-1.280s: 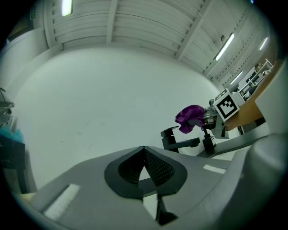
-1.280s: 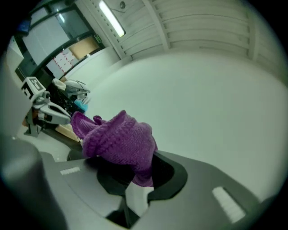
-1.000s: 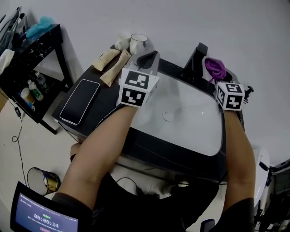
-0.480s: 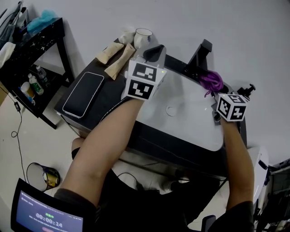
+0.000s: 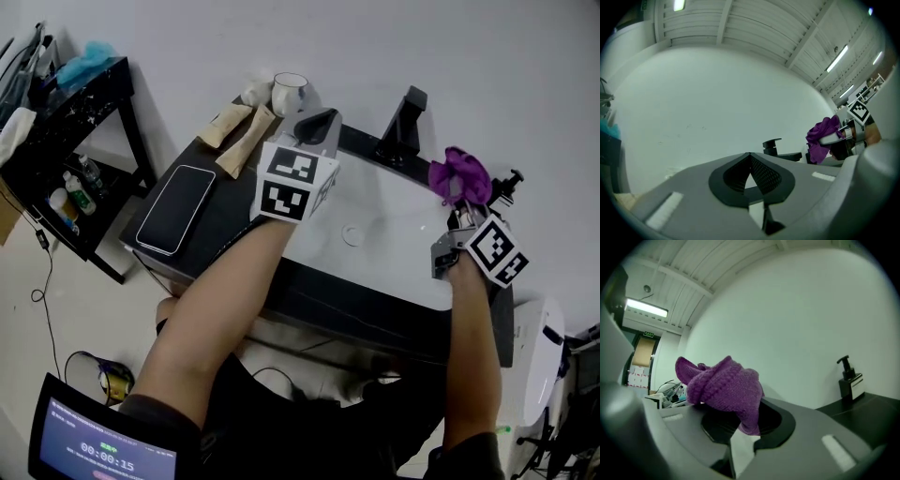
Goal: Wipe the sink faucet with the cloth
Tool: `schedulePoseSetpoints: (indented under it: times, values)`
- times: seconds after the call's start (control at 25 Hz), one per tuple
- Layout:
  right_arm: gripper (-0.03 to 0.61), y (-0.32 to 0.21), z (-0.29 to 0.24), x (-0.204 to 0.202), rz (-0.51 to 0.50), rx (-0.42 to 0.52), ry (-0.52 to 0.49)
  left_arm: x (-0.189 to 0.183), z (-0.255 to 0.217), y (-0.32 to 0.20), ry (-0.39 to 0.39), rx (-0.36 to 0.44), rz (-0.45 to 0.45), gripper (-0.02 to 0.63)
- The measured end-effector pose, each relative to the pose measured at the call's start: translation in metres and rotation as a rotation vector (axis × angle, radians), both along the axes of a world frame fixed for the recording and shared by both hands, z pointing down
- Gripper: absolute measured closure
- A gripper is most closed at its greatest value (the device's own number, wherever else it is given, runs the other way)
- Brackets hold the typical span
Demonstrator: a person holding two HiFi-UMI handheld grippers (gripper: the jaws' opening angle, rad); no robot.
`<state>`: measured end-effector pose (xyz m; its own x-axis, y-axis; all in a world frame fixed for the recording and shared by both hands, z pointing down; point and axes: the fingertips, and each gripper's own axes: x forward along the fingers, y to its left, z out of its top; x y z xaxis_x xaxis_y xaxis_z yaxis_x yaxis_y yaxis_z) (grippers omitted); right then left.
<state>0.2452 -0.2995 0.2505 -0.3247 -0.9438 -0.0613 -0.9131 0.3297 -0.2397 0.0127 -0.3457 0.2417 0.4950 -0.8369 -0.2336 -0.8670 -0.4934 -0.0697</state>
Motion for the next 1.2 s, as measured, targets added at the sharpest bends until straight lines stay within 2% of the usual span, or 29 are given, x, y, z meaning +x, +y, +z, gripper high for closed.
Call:
schedulePoseSetpoints:
  times: [0.2,0.36,0.52,0.72,1.04,1.2]
  values:
    - [0.514,-0.028,-0.014,-0.006,0.088,0.057,0.132,0.006,0.003,0.004,0.043,-0.061,0.041,0.597]
    - [0.514,-0.039,0.017,-0.017,0.063,0.066,0.178,0.009,0.015,0.000,0.020,-0.098,0.036,0.597]
    - [0.514,-0.042,0.051,-0.039,-0.024,0.001,0.268,0.018,0.021,-0.001,-0.004,-0.102,0.080,0.597]
    - [0.514,-0.039,0.062,-0.037,-0.001,-0.019,0.350,0.023,0.027,0.003,-0.039,-0.109,0.068,0.596]
    - [0.517,-0.035,0.051,-0.021,0.066,0.017,0.324,0.008,0.031,-0.004,0.048,-0.161,0.043,0.596]
    - [0.517,-0.034,0.049,-0.024,0.066,0.032,0.346,0.009,0.030,-0.003,0.029,-0.147,0.036,0.597]
